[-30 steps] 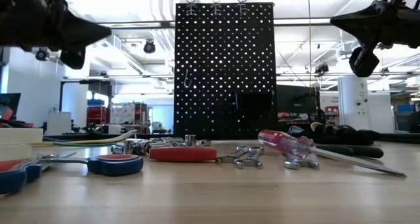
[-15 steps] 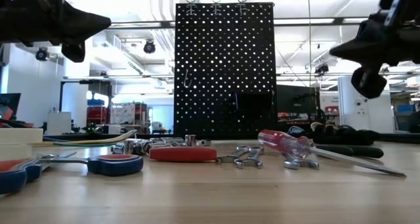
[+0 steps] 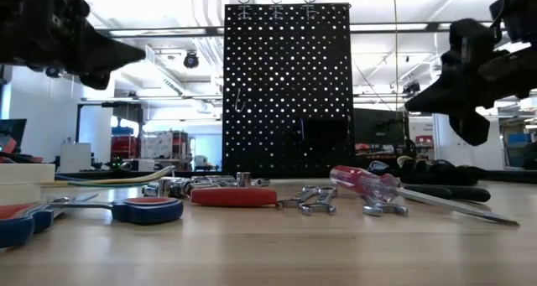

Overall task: Hang tools onto peg board
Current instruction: Hang the red screwdriver on the peg board

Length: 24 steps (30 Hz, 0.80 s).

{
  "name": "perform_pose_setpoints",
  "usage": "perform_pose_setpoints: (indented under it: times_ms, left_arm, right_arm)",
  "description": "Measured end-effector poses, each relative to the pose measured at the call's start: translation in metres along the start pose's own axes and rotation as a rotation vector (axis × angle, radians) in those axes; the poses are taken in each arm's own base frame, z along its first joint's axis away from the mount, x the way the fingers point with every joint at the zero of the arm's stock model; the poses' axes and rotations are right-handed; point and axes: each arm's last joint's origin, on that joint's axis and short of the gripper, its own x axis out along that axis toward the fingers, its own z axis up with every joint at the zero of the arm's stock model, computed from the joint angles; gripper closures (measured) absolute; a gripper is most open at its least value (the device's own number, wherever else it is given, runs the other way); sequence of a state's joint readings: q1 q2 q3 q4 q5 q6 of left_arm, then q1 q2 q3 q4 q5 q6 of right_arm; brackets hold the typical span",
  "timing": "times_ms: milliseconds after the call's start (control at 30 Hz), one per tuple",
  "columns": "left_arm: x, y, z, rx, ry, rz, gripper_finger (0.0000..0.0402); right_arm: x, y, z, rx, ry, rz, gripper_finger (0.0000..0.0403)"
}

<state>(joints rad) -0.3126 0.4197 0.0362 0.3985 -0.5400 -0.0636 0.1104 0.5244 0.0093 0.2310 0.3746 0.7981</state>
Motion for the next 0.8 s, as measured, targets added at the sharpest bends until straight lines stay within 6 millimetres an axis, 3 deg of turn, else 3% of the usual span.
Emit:
perform_pose_setpoints:
  times_ms: [133, 300, 467, 600, 800]
  left_arm:
    - [0.0, 0.002, -0.01, -0.072, 0.024, 0.073, 0.0402]
    - [-0.003, 0.008, -0.024, -0.027, 0.127, 0.24, 0.0402]
    - [-0.007, 0.009, -0.037, -0.108, 0.217, 0.285, 0.0402]
    - [-0.009, 0.007, -0.04, -0.252, 0.196, 0.335, 0.0402]
    - [-0.01, 0.003, -0.049, -0.367, 0.21, 0.388, 0.0402]
  right_arm:
    - [0.003, -0.002, 0.002, -0.018, -0.048, -0.053, 0.0403]
    - [0.009, -0.005, 0.006, 0.024, -0.031, -0.032, 0.0403]
    - [0.023, -0.012, 0.017, -0.015, 0.029, -0.157, 0.0403]
    - [0.039, -0.018, 0.022, 0.04, 0.17, -0.171, 0.0403]
    - [0.056, -0.024, 0.008, 0.087, 0.367, -0.142, 0.0403]
